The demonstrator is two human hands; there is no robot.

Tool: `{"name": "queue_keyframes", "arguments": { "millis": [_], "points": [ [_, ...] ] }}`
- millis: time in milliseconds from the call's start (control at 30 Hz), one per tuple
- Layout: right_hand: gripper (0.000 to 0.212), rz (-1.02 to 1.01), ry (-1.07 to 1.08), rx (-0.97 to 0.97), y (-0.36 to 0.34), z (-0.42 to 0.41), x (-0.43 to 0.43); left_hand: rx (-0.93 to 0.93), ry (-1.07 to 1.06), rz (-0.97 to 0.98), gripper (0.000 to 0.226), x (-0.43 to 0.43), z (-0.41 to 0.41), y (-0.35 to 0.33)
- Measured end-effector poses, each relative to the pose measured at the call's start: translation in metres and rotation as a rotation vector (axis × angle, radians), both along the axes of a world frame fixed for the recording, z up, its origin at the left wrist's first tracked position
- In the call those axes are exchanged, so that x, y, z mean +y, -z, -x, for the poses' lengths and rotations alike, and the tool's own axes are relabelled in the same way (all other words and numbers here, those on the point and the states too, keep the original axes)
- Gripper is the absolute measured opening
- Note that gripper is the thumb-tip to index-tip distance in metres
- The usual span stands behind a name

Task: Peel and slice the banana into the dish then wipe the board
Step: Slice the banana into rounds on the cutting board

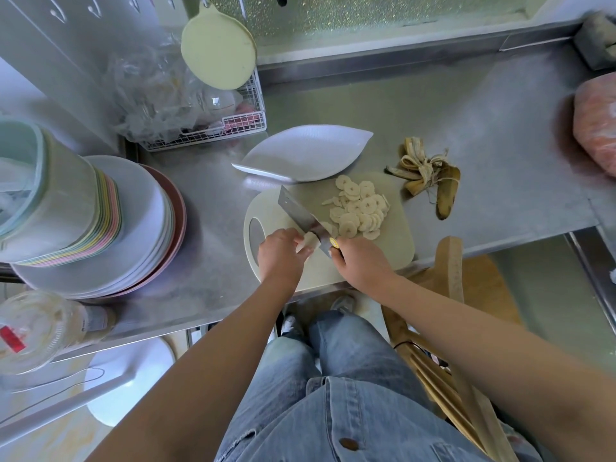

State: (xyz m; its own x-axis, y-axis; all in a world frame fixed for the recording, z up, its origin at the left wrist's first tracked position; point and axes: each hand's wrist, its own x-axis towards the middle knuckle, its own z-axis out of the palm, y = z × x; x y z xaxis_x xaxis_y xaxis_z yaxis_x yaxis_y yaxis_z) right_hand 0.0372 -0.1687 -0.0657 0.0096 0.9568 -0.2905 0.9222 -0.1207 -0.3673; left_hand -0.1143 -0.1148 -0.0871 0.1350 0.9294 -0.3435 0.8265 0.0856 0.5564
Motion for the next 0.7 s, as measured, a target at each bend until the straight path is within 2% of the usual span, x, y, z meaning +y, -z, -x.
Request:
{"name": "queue_keyframes", "arguments": {
  "millis": [333,700],
  "points": [
    [0.030,-0.121,0.025,0.041,-0.014,-0.009,0.002,-0.035,-0.016,0.013,0.020,0.000,0.000,-0.001],
    [0.026,-0.049,-0.033,0.009,-0.009,-0.007,0.002,-0.039,-0.026,0.016,0.019,0.000,0.000,0.000]
  ]
}}
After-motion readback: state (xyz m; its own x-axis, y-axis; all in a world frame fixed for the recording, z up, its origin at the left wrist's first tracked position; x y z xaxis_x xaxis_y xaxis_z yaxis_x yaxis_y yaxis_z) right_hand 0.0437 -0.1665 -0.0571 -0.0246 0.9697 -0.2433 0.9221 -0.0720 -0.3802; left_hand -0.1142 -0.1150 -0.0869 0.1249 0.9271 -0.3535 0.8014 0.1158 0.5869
